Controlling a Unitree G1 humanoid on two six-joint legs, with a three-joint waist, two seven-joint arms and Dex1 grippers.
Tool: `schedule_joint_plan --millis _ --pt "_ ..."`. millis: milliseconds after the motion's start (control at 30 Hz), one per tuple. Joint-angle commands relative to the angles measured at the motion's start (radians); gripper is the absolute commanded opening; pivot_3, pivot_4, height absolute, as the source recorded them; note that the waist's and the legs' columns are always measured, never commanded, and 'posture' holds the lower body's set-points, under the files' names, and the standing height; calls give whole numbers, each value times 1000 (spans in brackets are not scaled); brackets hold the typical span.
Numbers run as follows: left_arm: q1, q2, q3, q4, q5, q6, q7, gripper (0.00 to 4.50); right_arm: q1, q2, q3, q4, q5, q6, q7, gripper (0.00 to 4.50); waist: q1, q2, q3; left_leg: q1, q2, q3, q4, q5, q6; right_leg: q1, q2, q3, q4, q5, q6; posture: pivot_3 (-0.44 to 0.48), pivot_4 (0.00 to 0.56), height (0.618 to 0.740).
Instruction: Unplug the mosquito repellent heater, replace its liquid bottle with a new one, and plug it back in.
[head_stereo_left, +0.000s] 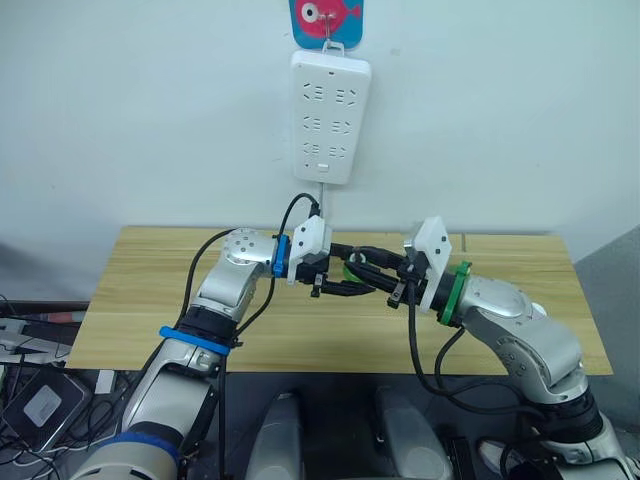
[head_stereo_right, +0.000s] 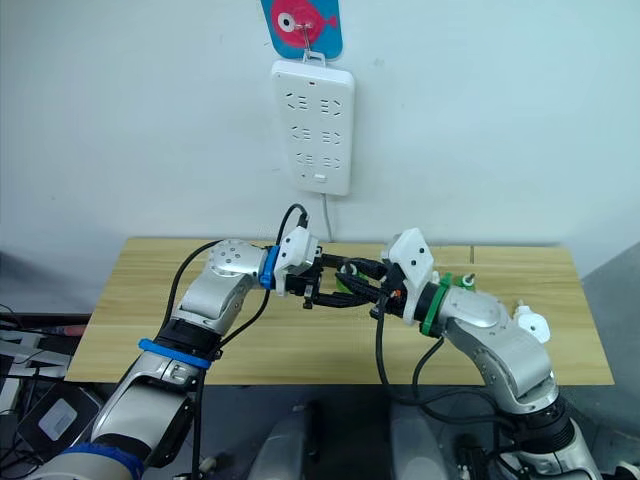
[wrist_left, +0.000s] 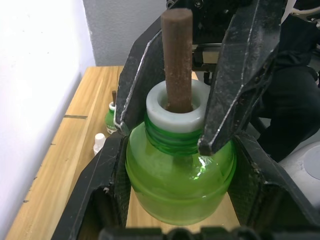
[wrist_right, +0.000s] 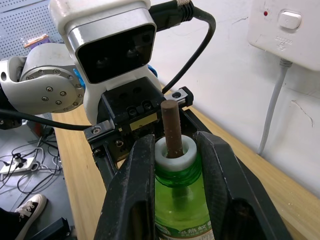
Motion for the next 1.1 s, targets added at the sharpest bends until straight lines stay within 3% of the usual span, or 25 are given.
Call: schedule_joint_plan --millis 33,67,100,267,467,567,733,1100 --pt "-14 -15 42 -58 -43 23 24 2271 18 -6 -11 -7 -9 -13 5 879 0 0 0 0 0 0 0 0 0 0 0 0 0 0 0 -94 230 740" --pt "-16 -19 49 -58 -45 34 36 2271 20 11 -38 -7 11 -2 -16 879 0 0 0 0 0 0 0 0 0 0 0 0 0 0 0 -94 230 740" --pt "-15 -21 53 -61 -49 39 39 3009 20 27 -69 -4 32 10 -39 879 0 0 0 0 0 0 0 0 0 0 0 0 0 0 0 -94 230 740" --pt "13 -44 92 -104 -71 70 108 4495 26 125 -268 13 174 120 -188 878 1 0 0 0 0 -1 0 0 0 0 0 0 1 0 0 -100 237 740" --pt "79 -141 138 -226 -35 12 329 4500 -7 298 -566 44 643 265 -563 878 0 0 0 0 1 -2 0 0 0 0 -1 0 2 0 0 -108 245 740" --pt "125 -202 129 -291 -12 -14 437 4500 -22 348 -619 59 891 235 -777 877 -1 0 0 0 1 -1 0 0 0 0 -2 1 2 0 0 -107 246 740" --pt "189 -289 98 -355 15 -8 574 4500 -16 332 -593 49 1097 176 -943 877 -2 0 -1 1 0 2 1 0 0 0 -1 2 4 0 0 -101 246 740" --pt "164 -381 51 -283 61 -49 701 4500 -17 253 -471 13 1267 65 -1040 877 -1 0 -1 1 -1 2 1 0 0 0 0 2 4 0 0 -102 246 740"
